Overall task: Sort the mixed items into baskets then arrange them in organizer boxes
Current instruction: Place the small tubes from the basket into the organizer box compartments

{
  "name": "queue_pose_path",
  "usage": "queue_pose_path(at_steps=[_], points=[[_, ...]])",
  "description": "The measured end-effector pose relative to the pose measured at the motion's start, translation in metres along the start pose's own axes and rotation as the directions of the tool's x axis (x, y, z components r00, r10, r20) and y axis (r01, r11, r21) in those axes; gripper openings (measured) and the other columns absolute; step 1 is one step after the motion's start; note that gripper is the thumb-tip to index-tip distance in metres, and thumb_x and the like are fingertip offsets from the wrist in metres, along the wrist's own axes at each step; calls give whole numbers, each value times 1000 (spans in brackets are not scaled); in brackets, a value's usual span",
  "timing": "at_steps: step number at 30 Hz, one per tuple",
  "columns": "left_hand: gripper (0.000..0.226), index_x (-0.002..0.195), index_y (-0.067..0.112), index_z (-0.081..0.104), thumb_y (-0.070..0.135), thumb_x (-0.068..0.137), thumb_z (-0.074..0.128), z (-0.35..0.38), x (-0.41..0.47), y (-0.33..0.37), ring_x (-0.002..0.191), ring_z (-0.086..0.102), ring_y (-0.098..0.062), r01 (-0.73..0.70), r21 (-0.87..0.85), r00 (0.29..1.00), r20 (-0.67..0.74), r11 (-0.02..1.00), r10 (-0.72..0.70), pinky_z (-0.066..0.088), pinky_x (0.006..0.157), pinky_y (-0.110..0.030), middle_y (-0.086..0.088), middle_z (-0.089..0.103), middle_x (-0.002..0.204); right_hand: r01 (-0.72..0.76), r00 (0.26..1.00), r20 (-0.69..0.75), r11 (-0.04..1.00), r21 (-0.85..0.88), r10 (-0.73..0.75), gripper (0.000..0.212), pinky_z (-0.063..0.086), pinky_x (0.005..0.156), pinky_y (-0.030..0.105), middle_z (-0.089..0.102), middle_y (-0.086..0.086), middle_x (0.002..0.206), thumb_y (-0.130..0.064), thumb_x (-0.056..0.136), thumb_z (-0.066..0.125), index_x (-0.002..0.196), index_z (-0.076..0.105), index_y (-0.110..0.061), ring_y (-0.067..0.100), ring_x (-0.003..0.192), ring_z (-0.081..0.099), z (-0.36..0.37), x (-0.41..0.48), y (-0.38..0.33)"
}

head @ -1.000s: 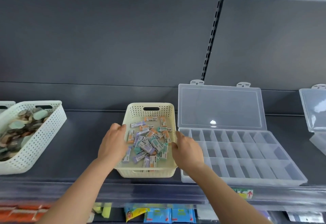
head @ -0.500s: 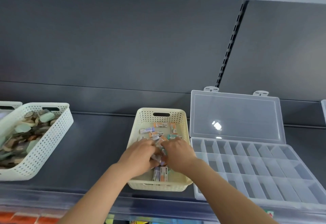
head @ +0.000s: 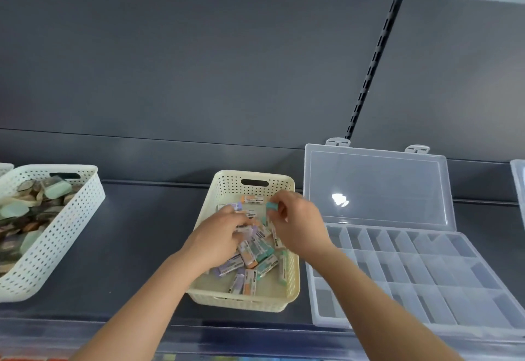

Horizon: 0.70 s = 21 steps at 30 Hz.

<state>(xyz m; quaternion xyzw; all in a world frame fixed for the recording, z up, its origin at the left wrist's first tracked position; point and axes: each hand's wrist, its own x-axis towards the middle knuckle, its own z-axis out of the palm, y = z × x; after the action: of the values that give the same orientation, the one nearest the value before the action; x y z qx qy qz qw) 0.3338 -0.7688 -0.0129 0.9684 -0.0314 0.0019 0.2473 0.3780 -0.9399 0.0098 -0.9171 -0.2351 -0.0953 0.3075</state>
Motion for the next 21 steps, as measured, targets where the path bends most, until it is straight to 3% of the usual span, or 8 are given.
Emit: queue_pose_path(at_steps=[4, 7, 10, 15, 21], points=[[14, 108, 30, 57, 27, 94, 56, -5, 11, 34, 94, 55, -4, -64, -127, 992, -119, 990, 49, 42, 74, -18, 20, 51, 101, -52, 987, -145, 991, 125, 70, 10, 47, 62, 21, 63, -4, 86, -20, 89, 62, 97, 63, -15, 14, 72, 57, -30, 5, 22], [21, 115, 33, 51, 26, 95, 53, 1, 19, 67, 89, 53, 1, -118, -232, 979, -190, 965, 74, 42, 72, -15, 19, 55, 99, -60, 978, -191, 988, 139, 87, 9, 41, 59, 12, 64, -7, 79, -19, 86, 65, 95, 66, -16, 12, 69, 57, -48, 0, 43], [29, 116, 35, 55, 16, 93, 55, 12, 29, 96, 84, 51, 8, -157, -282, 971, -218, 947, 96, 39, 71, -14, 24, 54, 99, -82, 982, -156, 987, 138, 103, 12, 48, 67, 21, 65, -6, 78, -16, 84, 68, 96, 67, -16, 14, 70, 59, -64, -9, 66], [15, 88, 28, 56, 15, 88, 63, 35, 46, 130, 72, 56, -4, -121, -126, 969, -231, 985, 89, 42, 64, -22, 15, 63, 86, -45, 996, -68, 996, 78, 50, 12, 53, 74, 32, 69, 1, 85, -11, 82, 68, 94, 70, -13, 19, 75, 63, -83, -22, 103], [11, 96, 18, 68, 12, 88, 64, 61, 56, 140, 86, 53, -9, -44, 101, 974, -218, 994, 66, 38, 71, -19, 8, 59, 97, 56, 994, 92, 998, -14, -55, 15, 50, 75, 33, 66, 2, 91, -17, 84, 66, 98, 72, -15, 21, 82, 61, -82, -30, 132]])
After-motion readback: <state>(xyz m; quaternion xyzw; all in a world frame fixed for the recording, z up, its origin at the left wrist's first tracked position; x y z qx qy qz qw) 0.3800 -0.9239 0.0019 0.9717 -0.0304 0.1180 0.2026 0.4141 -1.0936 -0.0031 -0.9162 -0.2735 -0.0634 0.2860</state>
